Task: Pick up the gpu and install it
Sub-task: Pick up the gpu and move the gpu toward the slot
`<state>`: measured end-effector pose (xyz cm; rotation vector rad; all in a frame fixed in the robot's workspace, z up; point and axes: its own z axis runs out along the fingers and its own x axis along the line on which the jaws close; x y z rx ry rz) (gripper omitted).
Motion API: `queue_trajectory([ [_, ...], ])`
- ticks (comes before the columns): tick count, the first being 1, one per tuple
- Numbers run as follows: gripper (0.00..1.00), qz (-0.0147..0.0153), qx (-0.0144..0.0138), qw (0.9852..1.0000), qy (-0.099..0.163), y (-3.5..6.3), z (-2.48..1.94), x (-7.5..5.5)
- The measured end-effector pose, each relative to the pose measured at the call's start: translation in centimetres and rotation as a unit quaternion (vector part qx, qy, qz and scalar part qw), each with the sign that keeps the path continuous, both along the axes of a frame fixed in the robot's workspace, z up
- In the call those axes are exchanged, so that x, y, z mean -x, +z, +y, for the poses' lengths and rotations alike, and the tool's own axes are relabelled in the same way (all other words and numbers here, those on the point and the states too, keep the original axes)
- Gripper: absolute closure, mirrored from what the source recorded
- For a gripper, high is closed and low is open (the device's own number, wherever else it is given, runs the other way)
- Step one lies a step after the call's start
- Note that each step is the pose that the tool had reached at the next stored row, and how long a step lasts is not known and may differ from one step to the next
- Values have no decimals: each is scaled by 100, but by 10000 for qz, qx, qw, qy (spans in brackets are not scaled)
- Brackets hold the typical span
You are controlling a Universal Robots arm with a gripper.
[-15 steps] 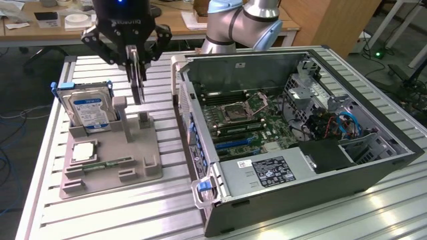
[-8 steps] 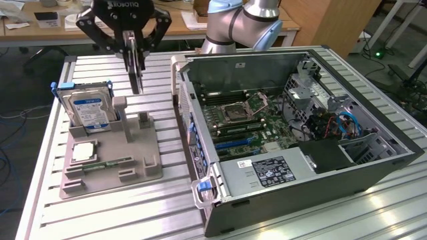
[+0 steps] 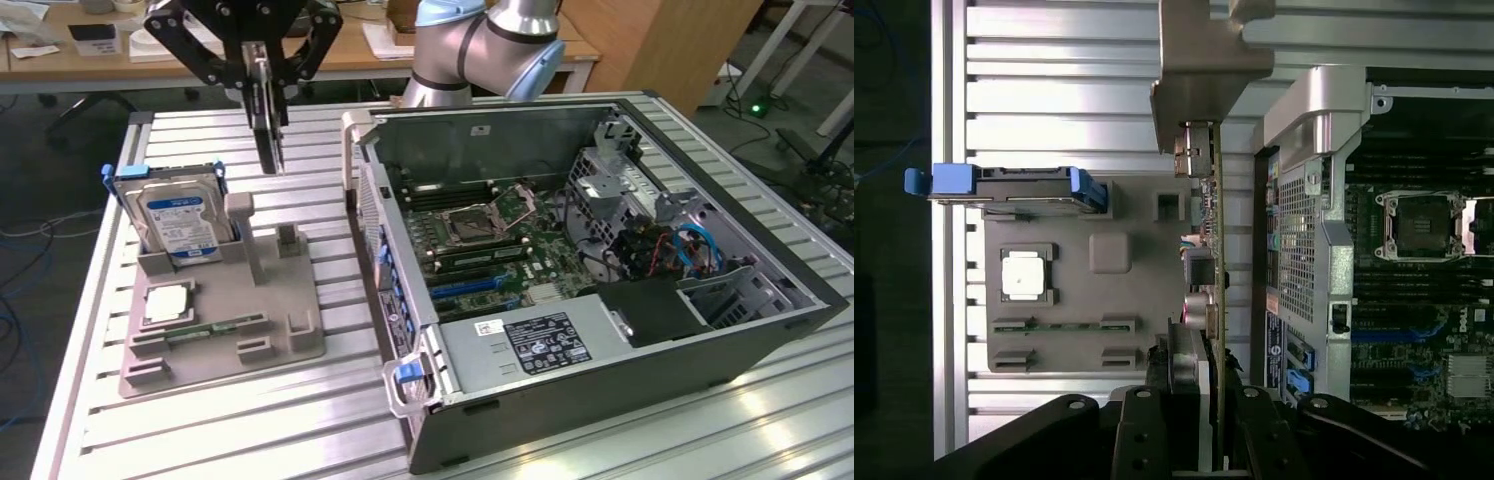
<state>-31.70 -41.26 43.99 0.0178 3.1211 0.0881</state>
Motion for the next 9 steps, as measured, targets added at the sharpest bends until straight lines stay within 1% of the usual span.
queue_trajectory([
  [3, 72, 1, 1, 10000, 0, -2, 0, 0],
  [7, 72, 1, 1, 10000, -1, -30, -7, -1],
  [8, 72, 1, 29, 10000, -14, -33, -11, -1],
  [9, 72, 0, 91, 10000, -35, -38, -11, -1],
])
